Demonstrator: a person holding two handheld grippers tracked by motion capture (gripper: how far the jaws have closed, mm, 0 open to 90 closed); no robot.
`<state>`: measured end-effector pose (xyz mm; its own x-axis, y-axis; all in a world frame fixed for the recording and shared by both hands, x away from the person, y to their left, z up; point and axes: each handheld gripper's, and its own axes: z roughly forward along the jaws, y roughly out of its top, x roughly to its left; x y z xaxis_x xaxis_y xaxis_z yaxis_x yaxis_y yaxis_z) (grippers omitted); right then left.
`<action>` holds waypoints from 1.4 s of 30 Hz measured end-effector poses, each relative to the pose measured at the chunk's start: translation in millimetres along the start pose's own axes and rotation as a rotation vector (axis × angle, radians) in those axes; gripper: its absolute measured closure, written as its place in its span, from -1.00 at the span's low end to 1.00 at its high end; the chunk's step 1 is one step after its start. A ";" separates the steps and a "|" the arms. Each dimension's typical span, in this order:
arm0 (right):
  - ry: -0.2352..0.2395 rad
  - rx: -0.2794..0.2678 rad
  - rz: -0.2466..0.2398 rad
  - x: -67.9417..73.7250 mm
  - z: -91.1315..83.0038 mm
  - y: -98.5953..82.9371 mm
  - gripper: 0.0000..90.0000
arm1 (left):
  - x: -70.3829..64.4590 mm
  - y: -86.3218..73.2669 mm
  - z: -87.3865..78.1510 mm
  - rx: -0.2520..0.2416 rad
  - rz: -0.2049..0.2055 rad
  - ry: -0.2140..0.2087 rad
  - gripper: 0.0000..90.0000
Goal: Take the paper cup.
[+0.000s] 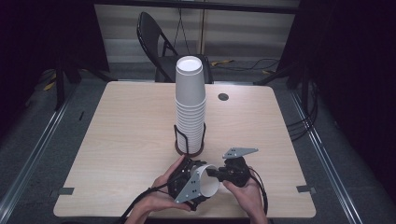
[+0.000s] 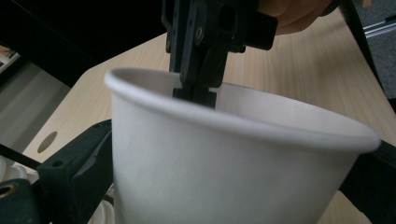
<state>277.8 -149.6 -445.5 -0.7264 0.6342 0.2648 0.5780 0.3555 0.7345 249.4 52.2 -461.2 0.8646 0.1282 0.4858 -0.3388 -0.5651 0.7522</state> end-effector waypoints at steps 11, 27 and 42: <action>0.007 0.023 0.018 -0.2 2.3 0.1 0.98 | -4.6 3.8 2.6 0.046 0.060 0.021 -0.84; 0.019 -0.042 0.050 -2.1 -1.7 0.6 0.89 | -0.5 7.2 -3.5 0.054 0.055 0.084 -0.78; 0.004 -0.169 0.062 0.0 -8.5 -5.3 0.47 | 7.9 -9.0 -14.4 0.012 -0.136 0.143 -0.78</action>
<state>271.6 -157.3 -444.1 -0.6932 0.6486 0.3145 0.5510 0.1955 0.8113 253.9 70.1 -457.7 0.8403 0.3185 0.4387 -0.2167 -0.5444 0.8104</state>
